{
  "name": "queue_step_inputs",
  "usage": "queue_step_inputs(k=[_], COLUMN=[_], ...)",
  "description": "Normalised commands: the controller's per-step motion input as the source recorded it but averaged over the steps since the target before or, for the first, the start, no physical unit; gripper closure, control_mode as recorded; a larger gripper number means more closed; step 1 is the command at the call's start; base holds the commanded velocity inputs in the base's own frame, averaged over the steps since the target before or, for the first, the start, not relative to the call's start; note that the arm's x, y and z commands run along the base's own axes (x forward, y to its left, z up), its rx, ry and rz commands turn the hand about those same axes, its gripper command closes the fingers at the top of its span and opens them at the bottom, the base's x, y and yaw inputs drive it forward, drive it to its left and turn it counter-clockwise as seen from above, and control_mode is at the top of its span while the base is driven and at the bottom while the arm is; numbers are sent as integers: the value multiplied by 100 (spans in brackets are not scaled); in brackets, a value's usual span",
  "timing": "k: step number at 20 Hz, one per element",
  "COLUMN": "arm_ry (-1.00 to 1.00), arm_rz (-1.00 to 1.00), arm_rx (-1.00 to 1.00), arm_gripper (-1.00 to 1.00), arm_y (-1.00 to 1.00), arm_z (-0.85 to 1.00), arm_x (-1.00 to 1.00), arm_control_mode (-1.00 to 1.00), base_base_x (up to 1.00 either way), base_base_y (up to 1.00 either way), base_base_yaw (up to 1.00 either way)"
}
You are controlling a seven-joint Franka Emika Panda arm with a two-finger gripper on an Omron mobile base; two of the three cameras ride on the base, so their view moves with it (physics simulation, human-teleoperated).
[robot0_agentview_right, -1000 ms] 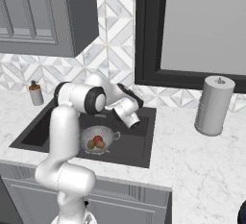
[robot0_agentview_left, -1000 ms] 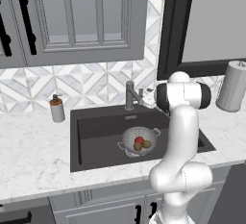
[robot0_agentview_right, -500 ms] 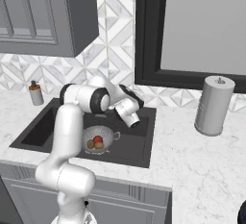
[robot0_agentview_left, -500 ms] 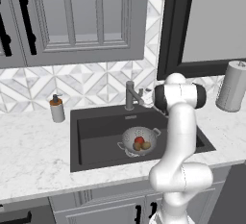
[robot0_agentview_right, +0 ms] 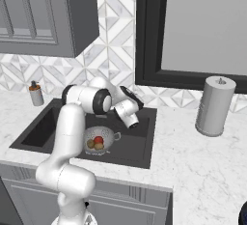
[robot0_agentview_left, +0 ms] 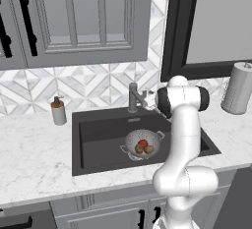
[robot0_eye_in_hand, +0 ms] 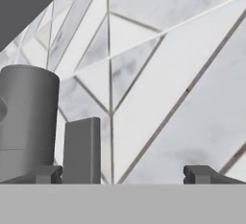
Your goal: Put the colander in the sink, put the kiwi, kiwi, apple in the colander, and turn on the sink faucet and pour water over the colander.
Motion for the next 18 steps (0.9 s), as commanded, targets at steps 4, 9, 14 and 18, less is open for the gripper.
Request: queue_step_inputs(k=[4,9,14,18], arm_ry=[0,0,4,10], arm_rz=[-4,-7,-17,-18], arm_rx=[0,1,14,14], arm_gripper=[-100,100,100,100], arm_y=[0,-7,-76,-97], arm_z=[11,8,0,0], arm_x=[28,31,41,59], arm_control_mode=[-100,-100,-100,-100], base_base_x=[0,0,0,0], base_base_y=[0,0,0,0], base_base_yaw=[0,0,0,0])
